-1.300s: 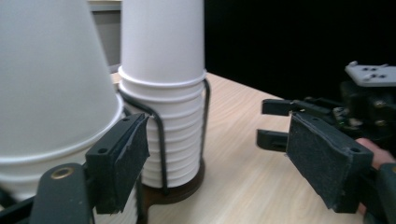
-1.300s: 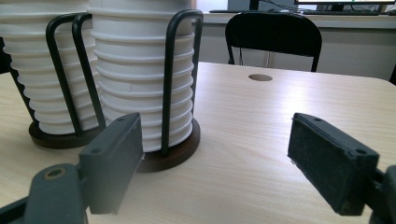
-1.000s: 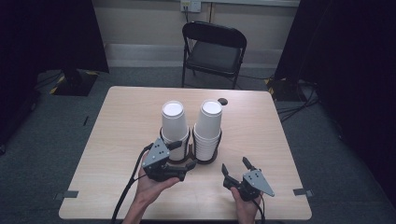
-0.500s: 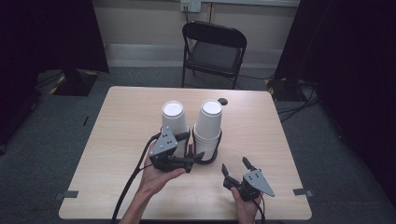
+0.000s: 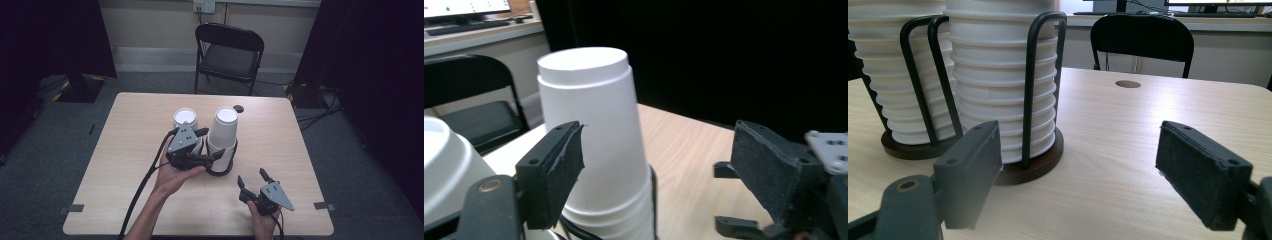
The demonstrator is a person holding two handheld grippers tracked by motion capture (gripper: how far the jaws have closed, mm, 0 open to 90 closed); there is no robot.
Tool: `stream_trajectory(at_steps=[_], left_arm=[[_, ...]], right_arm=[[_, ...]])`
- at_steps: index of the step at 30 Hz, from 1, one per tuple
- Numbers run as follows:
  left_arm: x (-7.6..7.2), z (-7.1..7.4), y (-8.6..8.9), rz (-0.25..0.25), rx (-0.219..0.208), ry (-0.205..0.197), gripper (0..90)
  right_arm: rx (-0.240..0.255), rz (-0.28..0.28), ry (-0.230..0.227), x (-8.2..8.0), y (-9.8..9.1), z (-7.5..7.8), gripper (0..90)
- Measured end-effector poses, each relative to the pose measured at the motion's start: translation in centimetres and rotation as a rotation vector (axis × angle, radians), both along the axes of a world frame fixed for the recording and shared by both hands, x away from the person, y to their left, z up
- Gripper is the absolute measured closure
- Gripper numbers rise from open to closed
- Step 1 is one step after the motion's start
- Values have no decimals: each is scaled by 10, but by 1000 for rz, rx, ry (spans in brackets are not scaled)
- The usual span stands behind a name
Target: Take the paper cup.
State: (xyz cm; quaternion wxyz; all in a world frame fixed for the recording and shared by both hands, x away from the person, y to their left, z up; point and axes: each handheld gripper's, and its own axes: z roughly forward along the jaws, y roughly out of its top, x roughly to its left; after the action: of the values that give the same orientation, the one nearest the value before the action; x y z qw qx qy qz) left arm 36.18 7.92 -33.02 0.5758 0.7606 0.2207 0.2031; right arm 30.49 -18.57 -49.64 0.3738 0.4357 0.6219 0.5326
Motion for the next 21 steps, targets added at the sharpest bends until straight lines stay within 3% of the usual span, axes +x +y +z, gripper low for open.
stream_trajectory(at_steps=[16, 21], left_arm=[[23, 31, -11, 30, 4, 9, 200], [34, 36, -14, 31, 3, 41, 182]], right_arm=[[-1, 18, 2, 0, 0, 0, 181], [2, 27, 1, 0, 0, 0, 181]])
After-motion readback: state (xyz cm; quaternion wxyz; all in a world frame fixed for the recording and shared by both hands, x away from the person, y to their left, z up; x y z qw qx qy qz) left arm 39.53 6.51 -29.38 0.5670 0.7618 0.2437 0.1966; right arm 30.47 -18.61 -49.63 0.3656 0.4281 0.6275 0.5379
